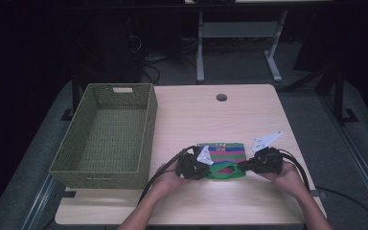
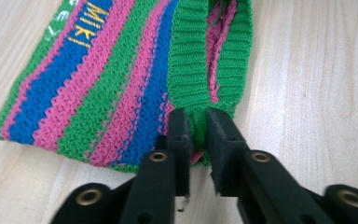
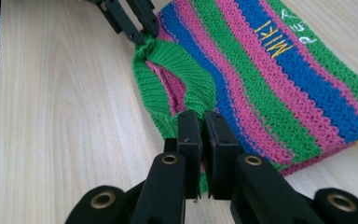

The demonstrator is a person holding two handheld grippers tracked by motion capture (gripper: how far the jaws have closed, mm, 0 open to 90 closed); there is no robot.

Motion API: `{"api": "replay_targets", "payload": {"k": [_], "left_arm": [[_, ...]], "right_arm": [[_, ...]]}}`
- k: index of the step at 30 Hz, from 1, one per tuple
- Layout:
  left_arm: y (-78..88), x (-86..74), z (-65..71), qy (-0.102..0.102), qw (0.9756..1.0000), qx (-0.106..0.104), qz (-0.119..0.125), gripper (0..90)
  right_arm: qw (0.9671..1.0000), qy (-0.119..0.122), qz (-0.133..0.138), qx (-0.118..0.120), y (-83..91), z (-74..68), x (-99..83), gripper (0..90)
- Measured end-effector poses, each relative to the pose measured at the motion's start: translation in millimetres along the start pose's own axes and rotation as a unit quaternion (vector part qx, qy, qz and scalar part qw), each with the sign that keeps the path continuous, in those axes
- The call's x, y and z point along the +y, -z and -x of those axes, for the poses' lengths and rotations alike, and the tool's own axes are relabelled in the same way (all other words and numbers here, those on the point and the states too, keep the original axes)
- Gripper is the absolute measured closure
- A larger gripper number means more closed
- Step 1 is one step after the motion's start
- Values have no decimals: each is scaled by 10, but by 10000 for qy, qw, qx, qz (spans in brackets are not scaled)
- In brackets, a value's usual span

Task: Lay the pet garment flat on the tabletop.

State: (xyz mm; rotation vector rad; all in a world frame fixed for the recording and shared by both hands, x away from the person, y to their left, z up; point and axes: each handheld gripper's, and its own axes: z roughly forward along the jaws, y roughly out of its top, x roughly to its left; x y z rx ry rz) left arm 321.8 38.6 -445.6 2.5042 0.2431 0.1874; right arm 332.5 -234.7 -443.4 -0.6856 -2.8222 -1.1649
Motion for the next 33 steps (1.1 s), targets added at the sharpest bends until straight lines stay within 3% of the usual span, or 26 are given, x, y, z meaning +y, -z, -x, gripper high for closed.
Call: {"api": "replay_targets", "payload": {"k": [7,9,10,13,14,18,22,28,31,33], "left_arm": [[35,-2,-29,58,9999,-101,61,856],[70,-5,-45,90,9998,-134,128,856],[79,-8,-36,214,9994,-140,239,857],[140,-11,-52,184,9993,-172,294,857],[171,-12,-44,301,9983,-207,444,857],[221,-11,-40,290,9978,-240,553,856],[247,-13,-42,279,9978,-289,523,855],[232,-22,-66,410,9970,-420,504,848],[193,-36,-84,522,9960,-585,423,839],[190,-33,-83,476,9967,-552,369,844]], "right_arm": [[10000,43,-76,4,-13,-24,-27,852],[10000,12,-74,31,-9,-35,-25,852],[10000,57,-73,12,-4,-36,-25,852],[10000,57,-34,24,18,-55,-25,853],[10000,84,-28,28,32,-74,-21,853],[9999,136,-31,23,43,-104,-14,852],[9999,143,-38,24,60,-121,-13,853],[9999,124,-8,5,78,-121,-8,852],[9999,118,-48,1,63,-116,-13,852],[9999,93,-51,25,59,-118,-14,852]]}}
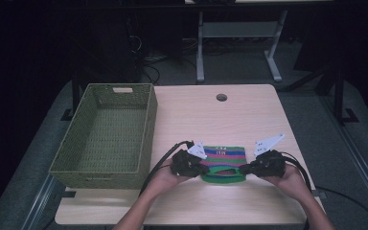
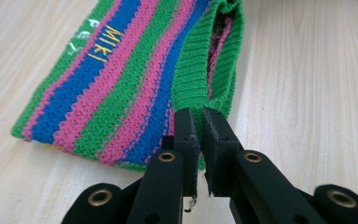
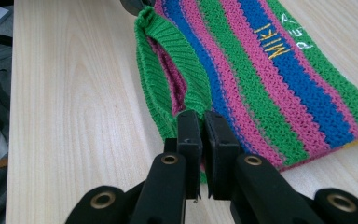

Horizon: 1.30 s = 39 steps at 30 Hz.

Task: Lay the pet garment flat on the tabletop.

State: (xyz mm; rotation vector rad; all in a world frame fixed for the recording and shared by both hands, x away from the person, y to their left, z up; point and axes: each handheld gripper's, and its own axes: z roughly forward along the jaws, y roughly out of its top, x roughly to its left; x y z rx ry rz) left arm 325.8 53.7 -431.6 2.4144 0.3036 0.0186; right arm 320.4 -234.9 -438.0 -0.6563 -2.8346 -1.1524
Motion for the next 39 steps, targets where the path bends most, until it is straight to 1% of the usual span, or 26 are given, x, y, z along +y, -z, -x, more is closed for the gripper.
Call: {"api": "replay_targets", "payload": {"k": [2,4,7,10,11,12,13,15,17,19,22,23,24,25,26,27,28,29,30,31,35,39], "left_arm": [[-5,7,8,-22,10000,30,-1,849],[23,20,11,-8,9999,75,107,856],[74,31,16,36,9997,65,224,858],[97,33,12,59,9996,81,271,857],[118,33,0,102,9994,80,310,858],[118,33,0,102,9994,80,310,858],[137,35,2,160,9991,66,379,857],[153,38,2,179,9989,38,420,858],[178,40,17,183,9988,36,454,857],[224,51,47,149,9986,60,514,857],[258,65,61,147,9984,83,535,857],[288,81,59,163,9980,148,595,857],[288,81,59,163,9980,148,595,856],[313,99,37,251,9973,223,650,856],[323,110,22,309,9967,245,713,856],[323,110,22,309,9967,245,713,856],[342,137,-1,312,9961,344,748,856],[342,137,-1,312,9961,344,748,856],[360,167,-19,332,9956,375,793,856],[372,182,-27,328,9957,325,808,857],[398,203,-16,278,9960,297,791,858],[409,175,17,277,9961,257,802,858]], "right_arm": [[10000,7,-3,-10,-3,0,1,852],[10000,52,21,-41,8,-7,7,852],[10000,41,63,-25,34,-32,14,852],[9999,35,114,-16,54,-47,19,853],[9999,51,157,-17,75,-54,27,852],[9999,51,157,-17,75,-54,27,852],[9998,53,167,-19,90,-63,40,852],[9998,63,161,-29,98,-66,50,852],[9997,114,189,-77,143,-80,84,852],[9996,124,227,-62,173,-103,105,852],[9996,165,221,-75,199,-123,122,852],[9995,176,254,-68,225,-148,137,852],[9995,176,254,-68,225,-148,137,852],[9994,188,264,-83,247,-155,154,852],[9994,207,268,-102,256,-153,166,852],[9993,209,271,-124,268,-147,181,852],[9993,210,283,-150,279,-141,198,852],[9993,210,283,-150,279,-141,198,852],[9992,218,297,-175,304,-111,237,852],[9992,205,304,-188,312,-104,249,852],[9992,189,320,-170,338,-92,283,852],[9992,196,310,-149,353,-130,268,852]]}}
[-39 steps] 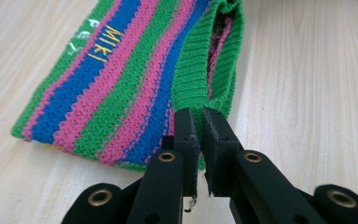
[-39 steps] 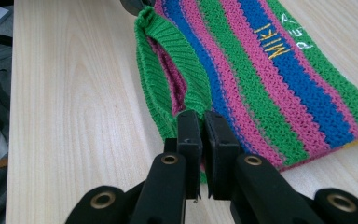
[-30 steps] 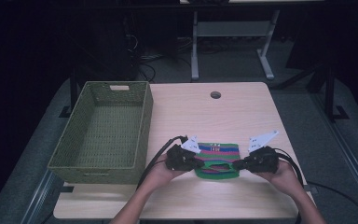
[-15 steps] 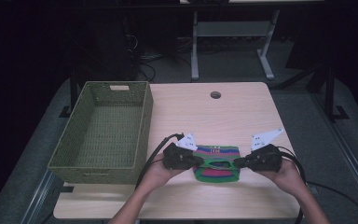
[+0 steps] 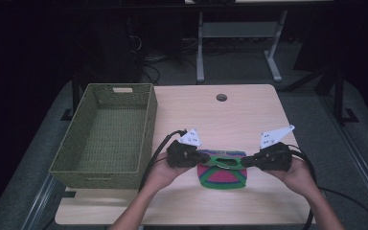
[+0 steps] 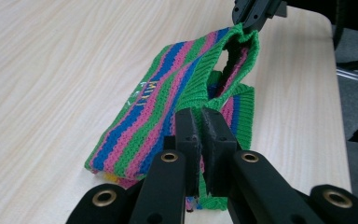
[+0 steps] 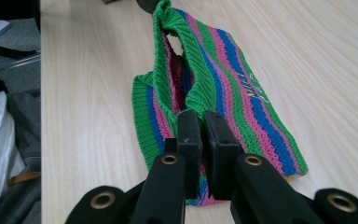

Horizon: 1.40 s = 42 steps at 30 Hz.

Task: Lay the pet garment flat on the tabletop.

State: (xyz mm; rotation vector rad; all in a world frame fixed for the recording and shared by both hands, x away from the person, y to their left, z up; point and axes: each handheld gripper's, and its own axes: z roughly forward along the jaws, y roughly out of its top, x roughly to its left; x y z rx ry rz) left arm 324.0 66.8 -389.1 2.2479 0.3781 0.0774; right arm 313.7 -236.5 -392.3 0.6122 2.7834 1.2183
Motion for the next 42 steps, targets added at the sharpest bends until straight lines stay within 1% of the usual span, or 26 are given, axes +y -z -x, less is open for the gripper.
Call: {"api": "replay_targets", "payload": {"k": [1,4,6,8,9,10,13,14,15,18,19,22,23,26,27,28,29,30,32,35,36,37,39,40,41,42], "left_arm": [[5,-9,17,5,10000,-50,-14,858],[44,-18,89,-25,10000,-86,-32,857],[69,-13,113,-29,10000,-82,-36,857],[83,-7,112,-43,10000,-61,-27,857],[96,9,91,-5,10000,-6,15,857],[96,9,91,-5,10000,-6,15,856],[109,55,7,99,9996,191,172,856],[109,55,7,99,9996,191,172,856],[94,82,-26,104,9995,221,189,856],[77,112,-53,63,9995,282,129,856],[67,136,-81,67,9992,368,169,856],[55,154,-121,108,9988,440,209,855],[43,164,-165,138,9981,526,273,853],[17,163,-214,212,9978,541,334,852],[-3,162,-245,207,9975,600,325,852],[-3,162,-245,207,9975,600,325,852],[-13,163,-263,218,9971,638,339,851],[-29,167,-295,283,9962,711,408,851],[-46,169,-336,297,9955,791,437,850],[-68,172,-383,340,9948,843,459,849],[-83,173,-418,409,9944,837,498,848],[-91,176,-438,444,9943,822,515,848],[-115,186,-486,444,9938,894,490,848],[-127,186,-496,472,9932,927,526,848],[-151,196,-544,503,9929,962,491,847],[-151,196,-544,503,9929,962,491,846]], "right_arm": [[10000,38,6,0,1,-13,-7,852],[10000,69,38,42,25,-109,-17,852],[9999,78,66,49,46,-143,-14,852],[9999,78,91,63,60,-152,-11,852],[9999,74,117,39,78,-148,-5,852],[9999,74,117,39,78,-148,-5,852],[9999,22,136,15,90,-72,33,852],[9999,22,136,15,90,-72,33,852],[9999,9,144,-3,91,-24,66,852],[9999,-18,127,-8,94,26,97,852],[9999,-73,123,-30,99,90,121,852],[9998,-105,133,-41,97,140,135,852],[9998,-135,140,-52,92,188,152,852],[9998,-154,142,-72,89,231,169,852],[9997,-187,133,-87,86,276,181,852],[9997,-187,133,-87,86,276,181,852],[9997,-210,124,-99,80,326,189,852],[9996,-242,125,-102,76,349,193,852],[9994,-295,151,-112,65,397,204,852],[9993,-298,149,-148,58,449,224,852],[9991,-339,147,-198,47,502,250,852],[9991,-339,147,-198,47,502,250,852],[9990,-353,133,-239,37,550,267,852],[9989,-365,129,-246,28,585,278,852],[9987,-419,117,-263,16,631,292,852],[9987,-419,117,-263,16,631,292,852]]}}
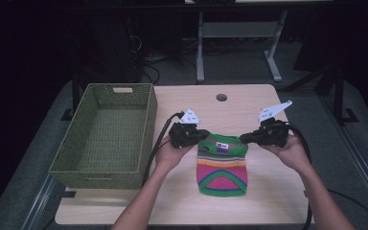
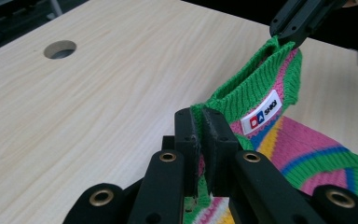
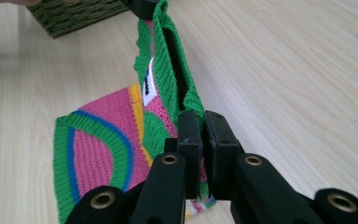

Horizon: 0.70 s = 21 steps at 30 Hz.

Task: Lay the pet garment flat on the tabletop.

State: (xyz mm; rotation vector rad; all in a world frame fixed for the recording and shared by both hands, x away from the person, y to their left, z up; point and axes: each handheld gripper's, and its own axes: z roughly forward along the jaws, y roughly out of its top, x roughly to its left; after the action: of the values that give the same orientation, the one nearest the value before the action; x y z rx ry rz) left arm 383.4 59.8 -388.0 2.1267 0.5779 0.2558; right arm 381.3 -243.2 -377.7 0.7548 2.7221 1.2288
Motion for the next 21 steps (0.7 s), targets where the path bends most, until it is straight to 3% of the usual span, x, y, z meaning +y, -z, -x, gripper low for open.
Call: {"api": "replay_targets", "payload": {"k": [4,16,21], "left_arm": [[-69,24,-59,49,9999,151,58,841],[-226,25,-241,298,9991,273,129,834],[-268,60,-322,288,9987,412,79,825]], "right_arm": [[9999,-84,-24,-60,-52,122,30,852],[9995,-266,-39,-164,-127,333,76,849],[9988,-417,37,-237,-166,437,103,845]]}}
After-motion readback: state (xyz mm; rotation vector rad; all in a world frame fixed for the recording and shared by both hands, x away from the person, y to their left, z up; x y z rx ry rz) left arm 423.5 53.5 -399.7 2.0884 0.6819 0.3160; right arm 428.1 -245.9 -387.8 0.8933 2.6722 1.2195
